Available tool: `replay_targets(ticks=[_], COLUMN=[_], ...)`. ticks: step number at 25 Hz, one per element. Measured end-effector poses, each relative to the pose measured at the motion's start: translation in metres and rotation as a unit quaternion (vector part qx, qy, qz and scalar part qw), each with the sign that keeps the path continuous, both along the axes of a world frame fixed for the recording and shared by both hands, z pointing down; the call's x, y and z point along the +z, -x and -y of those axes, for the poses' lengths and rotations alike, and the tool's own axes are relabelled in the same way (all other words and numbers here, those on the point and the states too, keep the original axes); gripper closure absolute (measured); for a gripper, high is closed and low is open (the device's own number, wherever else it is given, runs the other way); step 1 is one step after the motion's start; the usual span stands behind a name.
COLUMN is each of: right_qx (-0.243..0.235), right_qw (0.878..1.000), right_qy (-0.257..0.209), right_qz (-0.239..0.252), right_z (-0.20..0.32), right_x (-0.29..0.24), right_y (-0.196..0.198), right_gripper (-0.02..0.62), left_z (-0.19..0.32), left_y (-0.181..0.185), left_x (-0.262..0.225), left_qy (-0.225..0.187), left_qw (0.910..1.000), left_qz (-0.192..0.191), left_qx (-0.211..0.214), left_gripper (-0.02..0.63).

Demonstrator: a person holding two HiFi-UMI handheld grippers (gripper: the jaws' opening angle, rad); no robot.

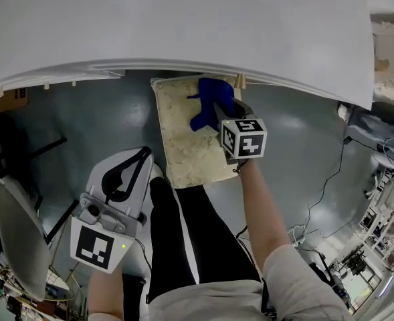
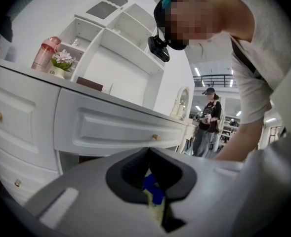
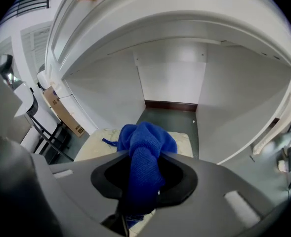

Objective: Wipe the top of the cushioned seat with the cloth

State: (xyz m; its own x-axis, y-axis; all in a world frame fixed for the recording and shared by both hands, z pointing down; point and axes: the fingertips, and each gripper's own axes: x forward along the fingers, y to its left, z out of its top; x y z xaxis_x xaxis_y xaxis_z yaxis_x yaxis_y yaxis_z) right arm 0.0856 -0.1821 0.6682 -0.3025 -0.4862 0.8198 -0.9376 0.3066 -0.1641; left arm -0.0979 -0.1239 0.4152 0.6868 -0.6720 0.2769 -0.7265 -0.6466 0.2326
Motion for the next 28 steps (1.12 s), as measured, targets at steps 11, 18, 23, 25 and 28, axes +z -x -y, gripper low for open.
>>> replay_targets(ticks=[11, 18, 23, 25, 28], right_qx=[0.055, 0.062, 0.061, 0.062, 0.065], right_qw=[0.998, 0.998, 0.998, 0.998, 0.998], right_qy=[0.003, 0.001, 0.003, 0.004, 0.006], right_qz=[-0.003, 0.007, 0.013, 0.014, 0.014], right_z=[-0.003, -0.013, -0.026, -0.034, -0.046], right_x=[0.003, 0.002, 0.001, 0.002, 0.003], right_y=[-0.056, -0.054, -0.057, -0.058, -0.060], right_gripper=[0.480, 0.486, 0.488, 0.488, 0.488], left_z=[0.000, -0.004, -0.006, -0.007, -0.009], left_y=[-0.018, -0.025, -0.031, -0.031, -0.031], left_x=[-0.003, -0.004, -0.006, -0.005, -0.005], left_qy=[-0.003, -0.003, -0.004, -0.004, -0.005], left_qw=[0.9999, 0.9999, 0.9997, 0.9997, 0.9997], left_qz=[0.004, 0.003, 0.001, 0.001, 0.000], left_qx=[0.009, 0.015, 0.022, 0.024, 0.025], left_gripper=[0.606, 0.606, 0.606, 0.606, 0.606])
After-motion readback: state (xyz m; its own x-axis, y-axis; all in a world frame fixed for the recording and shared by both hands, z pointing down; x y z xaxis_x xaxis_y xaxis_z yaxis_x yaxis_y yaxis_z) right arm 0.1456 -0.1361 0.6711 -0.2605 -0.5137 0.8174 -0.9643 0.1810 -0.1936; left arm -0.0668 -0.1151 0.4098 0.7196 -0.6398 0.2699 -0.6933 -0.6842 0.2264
